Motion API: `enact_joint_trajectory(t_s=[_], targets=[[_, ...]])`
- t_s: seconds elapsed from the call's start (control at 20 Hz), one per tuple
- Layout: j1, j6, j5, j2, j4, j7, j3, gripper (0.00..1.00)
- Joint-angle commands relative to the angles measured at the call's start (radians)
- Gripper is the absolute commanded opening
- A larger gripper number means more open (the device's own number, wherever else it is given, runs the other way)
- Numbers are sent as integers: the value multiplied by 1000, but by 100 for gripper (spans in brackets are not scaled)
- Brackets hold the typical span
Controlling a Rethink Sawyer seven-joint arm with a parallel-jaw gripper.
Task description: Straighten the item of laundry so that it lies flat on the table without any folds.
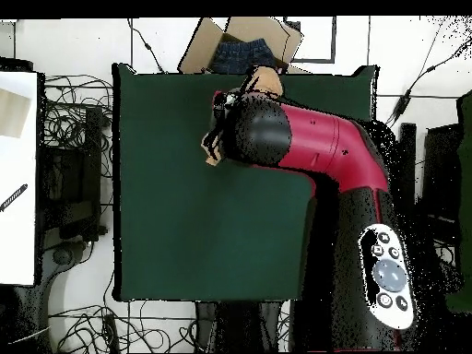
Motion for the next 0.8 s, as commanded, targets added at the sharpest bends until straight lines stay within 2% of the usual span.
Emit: enact_joint_trajectory(t_s=[0.05,0.4,0.8], targets=[[-43,-75,-73,-30,226,-104,123,0],[-111,-212,-130,-26,333,-46,179,0],[-142,-267,-176,-26,390,6,198,0]])
